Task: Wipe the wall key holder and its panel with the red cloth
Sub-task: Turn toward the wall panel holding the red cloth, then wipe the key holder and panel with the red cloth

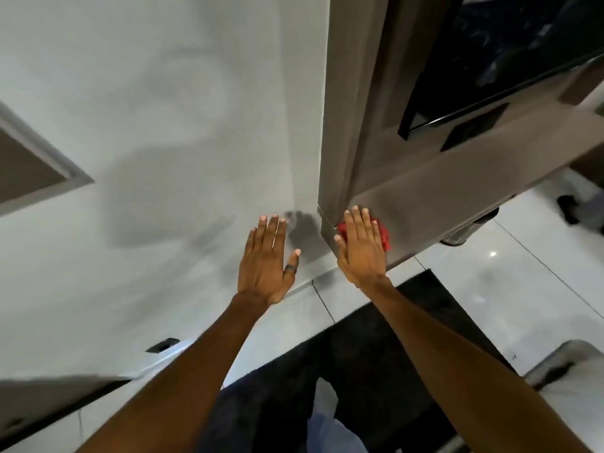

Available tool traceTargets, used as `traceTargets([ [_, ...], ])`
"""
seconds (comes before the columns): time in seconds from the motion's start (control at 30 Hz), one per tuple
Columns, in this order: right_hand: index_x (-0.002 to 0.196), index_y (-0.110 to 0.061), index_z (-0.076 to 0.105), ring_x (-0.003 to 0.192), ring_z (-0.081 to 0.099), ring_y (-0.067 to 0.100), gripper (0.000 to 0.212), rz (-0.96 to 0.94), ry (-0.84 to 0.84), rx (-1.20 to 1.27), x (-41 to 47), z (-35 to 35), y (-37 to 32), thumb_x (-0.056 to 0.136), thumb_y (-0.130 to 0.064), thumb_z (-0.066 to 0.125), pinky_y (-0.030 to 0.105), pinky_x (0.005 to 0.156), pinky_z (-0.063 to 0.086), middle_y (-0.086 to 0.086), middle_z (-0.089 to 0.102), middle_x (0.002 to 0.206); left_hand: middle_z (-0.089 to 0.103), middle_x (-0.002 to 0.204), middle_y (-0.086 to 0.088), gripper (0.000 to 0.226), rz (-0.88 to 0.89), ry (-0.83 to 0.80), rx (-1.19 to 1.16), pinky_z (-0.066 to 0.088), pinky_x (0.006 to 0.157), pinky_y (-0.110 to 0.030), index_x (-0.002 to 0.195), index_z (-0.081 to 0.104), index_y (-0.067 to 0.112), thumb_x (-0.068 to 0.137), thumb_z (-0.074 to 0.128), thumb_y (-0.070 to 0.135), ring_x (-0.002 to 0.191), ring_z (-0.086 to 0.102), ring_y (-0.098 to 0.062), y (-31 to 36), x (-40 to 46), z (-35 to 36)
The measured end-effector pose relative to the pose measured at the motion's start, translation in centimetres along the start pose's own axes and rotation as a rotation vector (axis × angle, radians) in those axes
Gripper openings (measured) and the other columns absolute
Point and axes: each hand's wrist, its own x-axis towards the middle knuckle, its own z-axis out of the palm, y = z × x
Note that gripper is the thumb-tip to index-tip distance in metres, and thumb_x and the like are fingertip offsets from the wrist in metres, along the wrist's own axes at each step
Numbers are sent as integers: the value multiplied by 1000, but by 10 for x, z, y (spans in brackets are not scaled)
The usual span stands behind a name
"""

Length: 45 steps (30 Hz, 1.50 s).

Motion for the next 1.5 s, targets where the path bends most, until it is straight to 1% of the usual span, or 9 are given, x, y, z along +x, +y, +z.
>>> traceTargets([
  [0.27, 166, -18, 4, 161, -8, 37, 86, 105, -218, -187, 28, 41, 52, 104, -60, 46, 57, 131, -8, 12, -5, 175, -9, 172, -5, 79, -52, -190, 91, -9, 129, -36, 163, -3, 16, 98, 5, 60, 157, -19, -22, 3, 16, 39],
  [0.47, 163, -19, 22, 161, 10, 39, 78, 254, -160, -91, 17, 45, 21, 98, -19, 64, 61, 131, 11, 12, 17, 173, -12, 171, -4, 78, -53, -244, 135, -9, 129, -36, 162, -7, 17, 98, 5, 60, 156, -22, -22, -22, -12, 33],
  [0.57, 161, -19, 31, 159, 21, 33, 72, 332, -93, 111, 0, 44, -2, 96, -10, 62, 55, 131, 17, 9, 30, 169, -7, 172, -5, 72, -55, -142, 114, -7, 130, -37, 163, 2, 14, 104, 14, 54, 157, -19, -22, -45, -27, 18],
  [0.7, 155, -23, 44, 122, 62, 35, 58, 489, 25, 701, -27, 34, -82, 102, -4, 56, 46, 109, 53, 16, 60, 144, 3, 172, -7, 67, -35, 47, 79, -1, 131, -40, 163, 12, 11, 108, 20, 50, 157, -13, -23, -83, -52, -24],
  [0.8, 154, -31, 47, 132, 59, 30, 52, 568, 95, 1098, -39, 24, -174, 107, -12, 54, 40, 105, 53, 5, 58, 148, 8, 171, -10, 68, -9, 243, 87, 5, 131, -44, 162, 17, 9, 106, 30, 45, 159, -5, -27, -116, -71, -72],
  [1.03, 157, -31, 42, 136, 47, -10, 52, 84, 424, 1283, -61, -31, -386, 108, -19, 55, 22, 117, 41, -13, 46, 159, 13, 170, -13, 66, 11, 761, 174, 6, 131, -45, 161, 22, 7, 105, 45, 36, 159, 1, -30, -205, -139, -193],
  [1.23, 159, -14, 36, 161, 18, 19, 75, -373, 653, 1068, -70, -63, -532, 90, 15, 45, 23, 129, 22, 6, 30, 170, 16, 169, -15, 65, -76, 999, 232, 6, 130, -48, 160, 24, 5, 105, 40, 36, 159, 3, -32, -296, -205, -270],
  [1.4, 158, -6, 38, 161, 12, 38, 89, -622, 721, 822, -69, -58, -618, 73, 21, 44, 61, 129, 23, 16, 27, 169, 14, 170, -14, 62, -154, 1081, 239, 5, 130, -49, 160, 23, 5, 107, 38, 35, 159, -3, -27, -358, -239, -312],
  [1.5, 162, -13, 29, 161, 4, 35, 89, -632, 662, 478, -65, -43, -640, 80, 10, 56, 61, 131, 15, 12, 19, 172, 14, 170, -14, 61, -158, 1069, 236, 5, 130, -51, 159, 26, 6, 107, 36, 35, 159, -3, -27, -385, -248, -323],
])
